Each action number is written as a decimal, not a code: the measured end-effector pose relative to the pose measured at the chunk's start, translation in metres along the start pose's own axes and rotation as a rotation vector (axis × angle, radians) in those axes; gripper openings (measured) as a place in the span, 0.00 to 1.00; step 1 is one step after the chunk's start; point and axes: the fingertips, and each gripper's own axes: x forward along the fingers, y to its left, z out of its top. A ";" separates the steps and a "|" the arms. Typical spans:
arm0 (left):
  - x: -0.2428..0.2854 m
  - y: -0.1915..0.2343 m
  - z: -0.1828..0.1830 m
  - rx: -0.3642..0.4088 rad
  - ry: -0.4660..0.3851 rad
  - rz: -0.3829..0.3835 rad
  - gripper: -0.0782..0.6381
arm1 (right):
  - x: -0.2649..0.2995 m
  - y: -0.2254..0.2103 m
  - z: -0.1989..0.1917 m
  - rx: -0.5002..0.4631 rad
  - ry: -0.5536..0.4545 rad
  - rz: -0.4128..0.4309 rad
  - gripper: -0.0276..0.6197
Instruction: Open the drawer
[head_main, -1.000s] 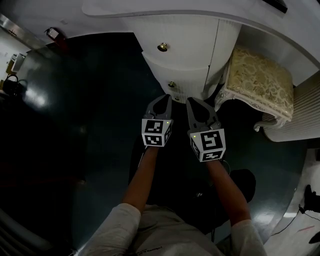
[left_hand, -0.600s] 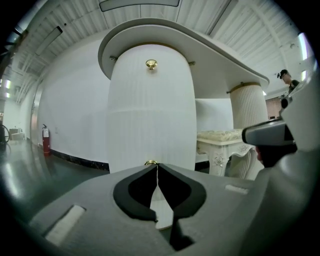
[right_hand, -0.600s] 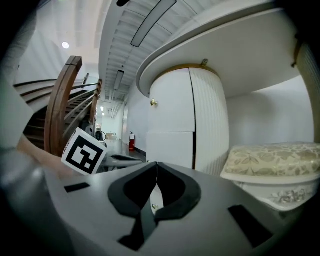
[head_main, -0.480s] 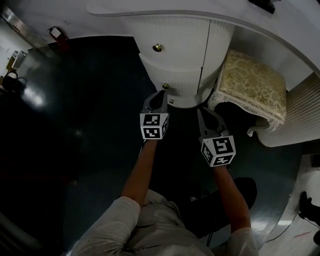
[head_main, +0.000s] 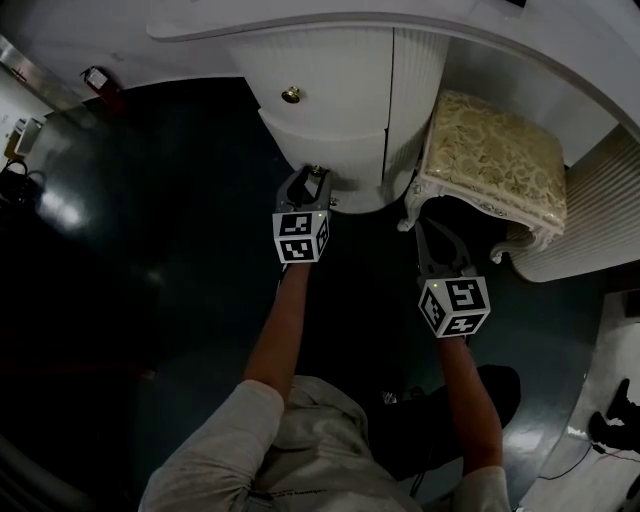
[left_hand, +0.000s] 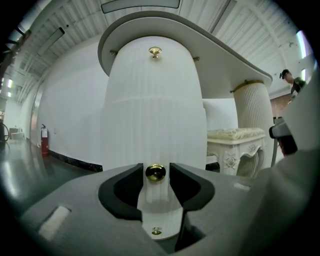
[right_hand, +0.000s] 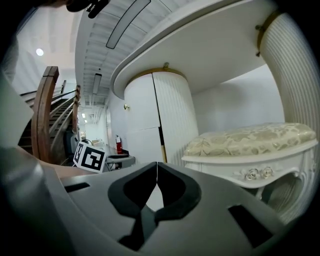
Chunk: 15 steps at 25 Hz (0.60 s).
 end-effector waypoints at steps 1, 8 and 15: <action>0.002 -0.001 0.000 0.006 0.003 -0.001 0.33 | 0.000 0.000 0.002 -0.034 -0.002 -0.004 0.07; 0.004 -0.002 -0.002 -0.032 -0.010 -0.003 0.30 | 0.015 0.021 0.017 -0.205 -0.039 0.040 0.07; 0.003 -0.002 -0.003 -0.077 0.020 0.008 0.27 | 0.060 0.048 0.002 -0.117 -0.041 0.140 0.07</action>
